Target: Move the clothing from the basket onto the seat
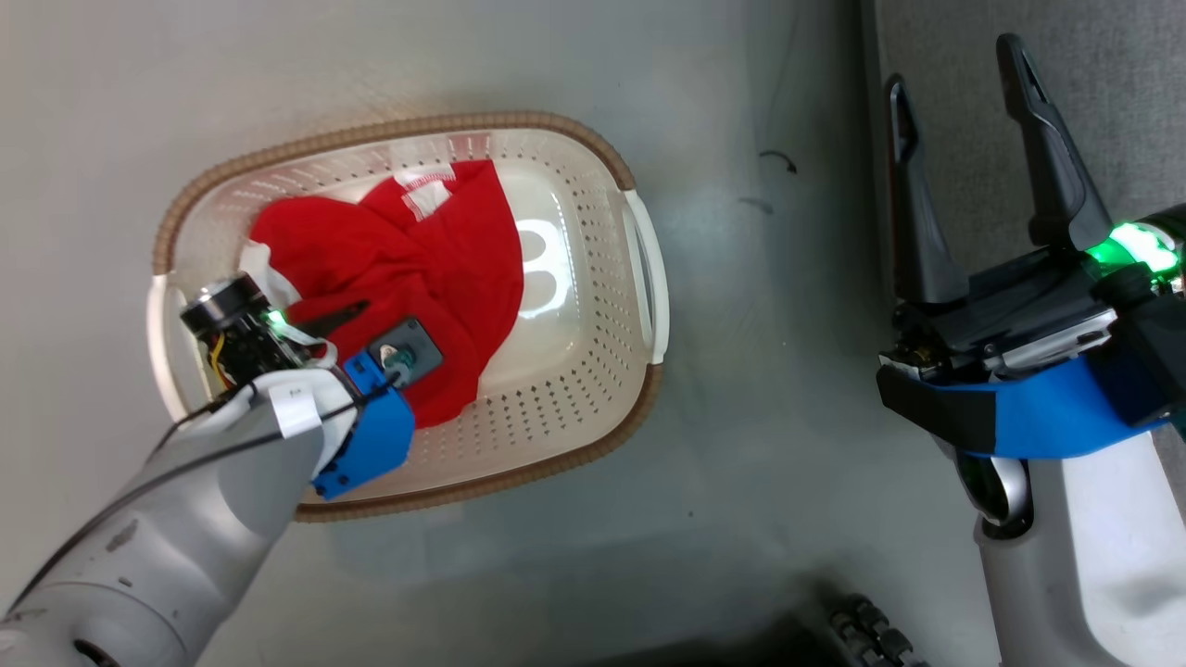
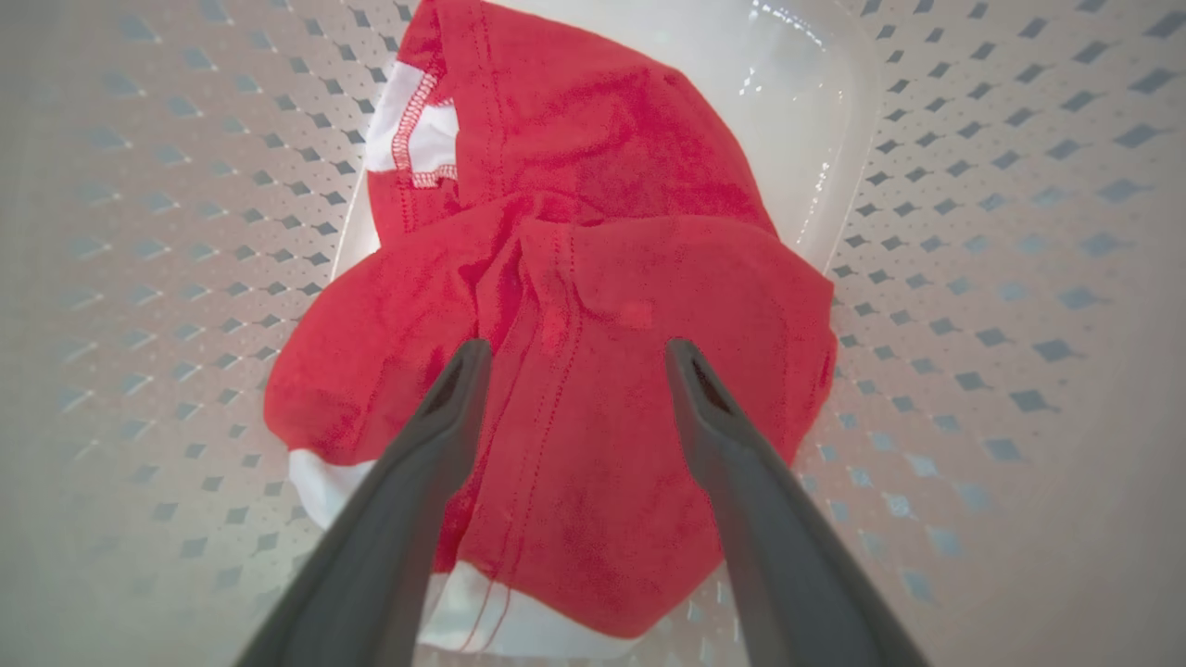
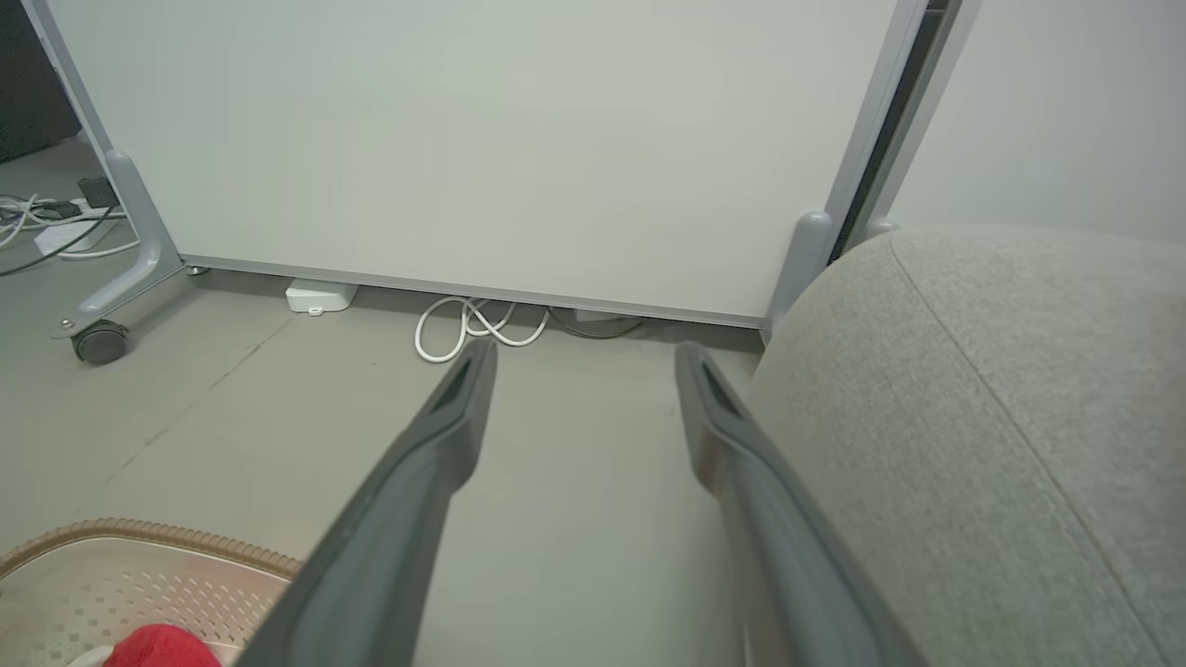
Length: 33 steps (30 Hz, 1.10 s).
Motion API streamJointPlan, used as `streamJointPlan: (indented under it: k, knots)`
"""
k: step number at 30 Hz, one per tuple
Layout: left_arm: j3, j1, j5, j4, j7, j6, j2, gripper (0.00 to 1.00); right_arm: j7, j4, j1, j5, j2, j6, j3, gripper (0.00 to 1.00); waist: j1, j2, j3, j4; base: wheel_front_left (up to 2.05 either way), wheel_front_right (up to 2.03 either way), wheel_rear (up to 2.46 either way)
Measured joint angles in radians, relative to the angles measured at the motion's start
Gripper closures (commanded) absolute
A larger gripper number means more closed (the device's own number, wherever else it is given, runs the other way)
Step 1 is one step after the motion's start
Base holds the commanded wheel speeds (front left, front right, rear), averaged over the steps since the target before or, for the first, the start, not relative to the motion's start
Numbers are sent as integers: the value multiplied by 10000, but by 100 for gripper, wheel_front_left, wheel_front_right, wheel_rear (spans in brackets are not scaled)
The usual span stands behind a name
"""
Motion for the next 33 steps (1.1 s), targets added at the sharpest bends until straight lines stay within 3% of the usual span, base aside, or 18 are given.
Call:
streamJointPlan:
  k: [10, 26, 27, 29, 33]
  knots:
    - [0, -738, 974, 585, 966, 0, 238, 0, 0, -742, 2, -140, 0, 0, 44, 0, -1, 0, 1016, -228, 0, 0, 0]
    - [0, -1472, 897, 941, 1492, 0, 150, 0, 0, -2196, 589, -345, 0, 0, -50, 0, -1, 0, 1957, -382, 0, 0, 0]
    - [0, -1472, 897, 943, 1532, 0, 132, 25, 0, -2220, 632, -357, 0, 0, -58, 0, -1, 0, 1961, -372, 0, 0, 0]
    - [-2, -1472, 899, 943, 1576, 0, 104, 96, 0, -2245, 674, -374, 0, 2, -79, 0, -1, 0, 1962, -351, 0, 0, 0]
    - [0, -1472, 961, 884, 1641, 0, 56, 100, 0, -2278, 670, -433, 0, 0, -113, 0, -2, 0, 1958, -306, 0, 0, 0]
